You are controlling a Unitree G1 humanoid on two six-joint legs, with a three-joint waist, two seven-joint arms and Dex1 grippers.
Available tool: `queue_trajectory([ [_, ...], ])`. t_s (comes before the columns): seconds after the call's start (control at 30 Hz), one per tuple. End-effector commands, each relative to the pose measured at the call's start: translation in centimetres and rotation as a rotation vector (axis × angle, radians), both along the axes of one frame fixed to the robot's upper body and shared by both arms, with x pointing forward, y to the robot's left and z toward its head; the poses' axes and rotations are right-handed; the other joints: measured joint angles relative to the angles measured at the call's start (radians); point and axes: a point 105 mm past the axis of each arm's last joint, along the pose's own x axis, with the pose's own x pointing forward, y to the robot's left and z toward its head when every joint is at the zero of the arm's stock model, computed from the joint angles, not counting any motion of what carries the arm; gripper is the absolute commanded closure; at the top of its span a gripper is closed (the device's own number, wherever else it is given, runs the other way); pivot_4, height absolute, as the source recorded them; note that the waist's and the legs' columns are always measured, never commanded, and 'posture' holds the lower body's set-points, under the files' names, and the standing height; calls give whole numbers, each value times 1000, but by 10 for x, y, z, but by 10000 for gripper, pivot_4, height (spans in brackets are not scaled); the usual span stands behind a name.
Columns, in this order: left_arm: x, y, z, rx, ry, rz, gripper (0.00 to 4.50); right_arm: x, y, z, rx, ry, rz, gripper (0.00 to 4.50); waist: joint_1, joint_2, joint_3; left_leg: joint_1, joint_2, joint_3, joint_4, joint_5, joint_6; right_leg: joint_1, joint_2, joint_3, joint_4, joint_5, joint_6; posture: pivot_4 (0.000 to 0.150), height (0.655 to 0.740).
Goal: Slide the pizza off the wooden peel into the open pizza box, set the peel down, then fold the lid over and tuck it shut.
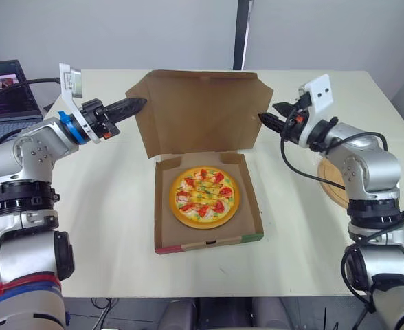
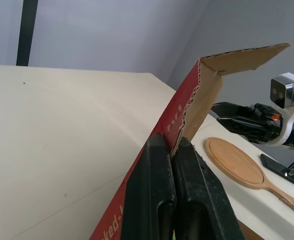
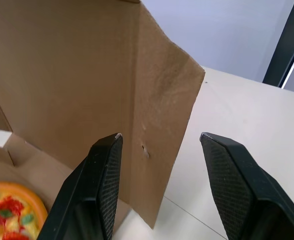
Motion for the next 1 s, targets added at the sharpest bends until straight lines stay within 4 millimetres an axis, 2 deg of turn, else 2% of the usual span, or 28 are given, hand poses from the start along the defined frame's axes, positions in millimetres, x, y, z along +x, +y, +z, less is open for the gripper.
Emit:
queue_trajectory([
  [0.03, -3, -2, 13, -3, -56, -11, 45000, -2, 7, 20, 49, -48, 66, 18426, -1, 0, 0, 0, 0, 0, 0, 0, 0, 0, 0, 0, 0, 0, 0, 1500, 7400],
  [0.2, -3, -2, 13, -4, -57, -7, 45000, -4, 15, 23, 67, -52, 132, 18426, -3, 0, 0, 0, 0, 0, 0, 0, 0, 0, 0, 0, 0, 0, 0, 1500, 7400],
  [0.23, -3, -2, 13, -4, -57, -6, 45000, -4, 16, 24, 71, -57, 143, 20090, -4, 0, 0, 0, 0, 0, 0, 0, 0, 0, 0, 0, 1, 0, 0, 1500, 7400],
  [0.3, -3, -2, 13, -3, -58, -3, 45000, -4, 18, 26, 73, -67, 149, 24497, -6, 0, 0, 0, 0, 0, 0, 0, 0, -1, 0, 0, 1, 0, 0, 1500, 7400],
  [0.5, -2, -5, 15, 0, -63, 1, 45000, -5, 18, 27, 74, -86, 146, 44471, -9, 0, 0, 0, 0, 0, 0, 0, 0, -1, 0, 0, 1, 0, 0, 1500, 7400],
  [0.77, 8, -18, 14, 54, -105, 45, 45000, -3, 15, 32, 62, -132, 76, 44471, -9, 0, 0, 0, 0, 0, 0, 0, 0, -1, 0, 0, 1, 0, 0, 1500, 7400],
  [1.0, 32, -47, 17, 73, -151, 95, 45000, 0, -3, 45, 20, -236, -76, 44471, -3, 0, 0, -1, -1, 1, 1, 0, 0, -1, -1, 0, 1, 0, 0, 1500, 7400],
])
